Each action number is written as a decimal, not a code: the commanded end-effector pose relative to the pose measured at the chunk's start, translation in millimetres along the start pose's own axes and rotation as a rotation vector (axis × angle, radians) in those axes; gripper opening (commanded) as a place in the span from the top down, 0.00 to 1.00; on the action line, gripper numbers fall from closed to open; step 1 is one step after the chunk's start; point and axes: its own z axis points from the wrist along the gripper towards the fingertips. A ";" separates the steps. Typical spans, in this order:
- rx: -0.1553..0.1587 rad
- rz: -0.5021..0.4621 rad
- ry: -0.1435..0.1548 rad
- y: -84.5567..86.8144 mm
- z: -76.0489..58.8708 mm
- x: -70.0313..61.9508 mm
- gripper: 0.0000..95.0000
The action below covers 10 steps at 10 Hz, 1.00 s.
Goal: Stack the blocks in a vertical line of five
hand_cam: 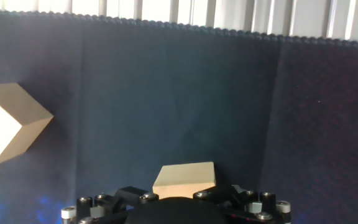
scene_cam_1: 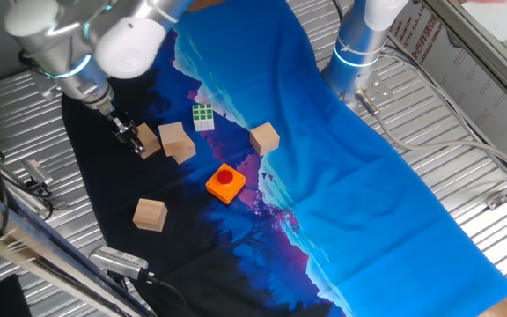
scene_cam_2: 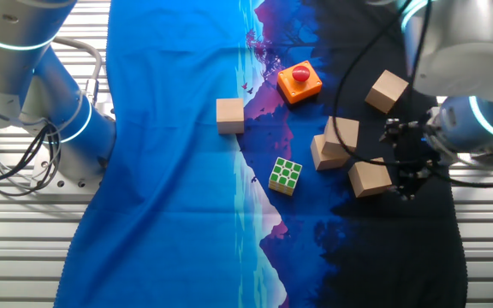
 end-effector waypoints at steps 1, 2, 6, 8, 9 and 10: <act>-0.003 0.012 0.006 -1.5 1.2 0.3 0.00; 0.000 0.032 0.005 -4.0 4.3 2.4 0.00; -0.003 0.074 0.003 -12.2 16.6 6.4 0.20; -0.006 0.081 0.005 -14.8 20.4 9.5 0.20; -0.007 0.073 0.008 -15.3 21.1 10.0 0.40; -0.009 0.079 0.011 -15.4 21.3 10.3 1.00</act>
